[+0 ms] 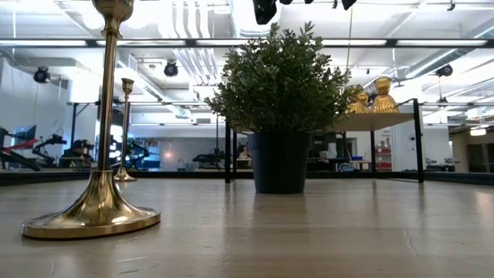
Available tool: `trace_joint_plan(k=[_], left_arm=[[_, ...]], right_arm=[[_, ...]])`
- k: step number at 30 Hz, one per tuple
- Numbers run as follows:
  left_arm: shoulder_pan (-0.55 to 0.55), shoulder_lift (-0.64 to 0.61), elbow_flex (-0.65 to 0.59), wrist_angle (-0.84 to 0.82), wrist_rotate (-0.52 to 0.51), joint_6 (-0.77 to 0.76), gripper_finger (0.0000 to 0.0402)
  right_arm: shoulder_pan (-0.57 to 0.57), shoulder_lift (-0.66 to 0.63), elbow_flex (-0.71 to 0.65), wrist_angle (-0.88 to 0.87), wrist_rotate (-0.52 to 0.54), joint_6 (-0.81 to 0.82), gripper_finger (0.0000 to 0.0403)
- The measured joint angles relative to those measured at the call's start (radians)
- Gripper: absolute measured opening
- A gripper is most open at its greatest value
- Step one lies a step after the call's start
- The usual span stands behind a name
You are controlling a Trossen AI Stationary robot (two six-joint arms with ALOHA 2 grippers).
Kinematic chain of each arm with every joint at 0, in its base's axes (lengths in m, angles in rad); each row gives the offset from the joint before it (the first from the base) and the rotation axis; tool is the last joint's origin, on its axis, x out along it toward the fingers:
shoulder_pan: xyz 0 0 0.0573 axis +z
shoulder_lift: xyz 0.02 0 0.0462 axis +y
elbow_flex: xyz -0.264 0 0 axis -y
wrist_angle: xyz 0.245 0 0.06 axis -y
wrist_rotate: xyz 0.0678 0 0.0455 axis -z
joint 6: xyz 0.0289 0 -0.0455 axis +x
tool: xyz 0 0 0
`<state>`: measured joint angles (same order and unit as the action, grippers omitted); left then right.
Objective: Pick & Place candle stick holders
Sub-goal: Put the large bottom left golden candle holder on the shelf
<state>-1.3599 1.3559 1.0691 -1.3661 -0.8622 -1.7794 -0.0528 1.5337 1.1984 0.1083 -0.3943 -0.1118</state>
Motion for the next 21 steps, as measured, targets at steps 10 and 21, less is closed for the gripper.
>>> trace_joint_plan(k=[10,21], left_arm=[[0.037,0.000,-0.008,0.014,0.026,0.110,0.0080],[0.085,-0.104,0.001,-0.030,-0.101,0.292,0.0021]], right_arm=[[0.000,-0.009,-0.001,0.000,-0.002,-0.001,0.0085],[0.000,-0.009,-0.002,-0.028,-0.002,0.002,0.0068]])
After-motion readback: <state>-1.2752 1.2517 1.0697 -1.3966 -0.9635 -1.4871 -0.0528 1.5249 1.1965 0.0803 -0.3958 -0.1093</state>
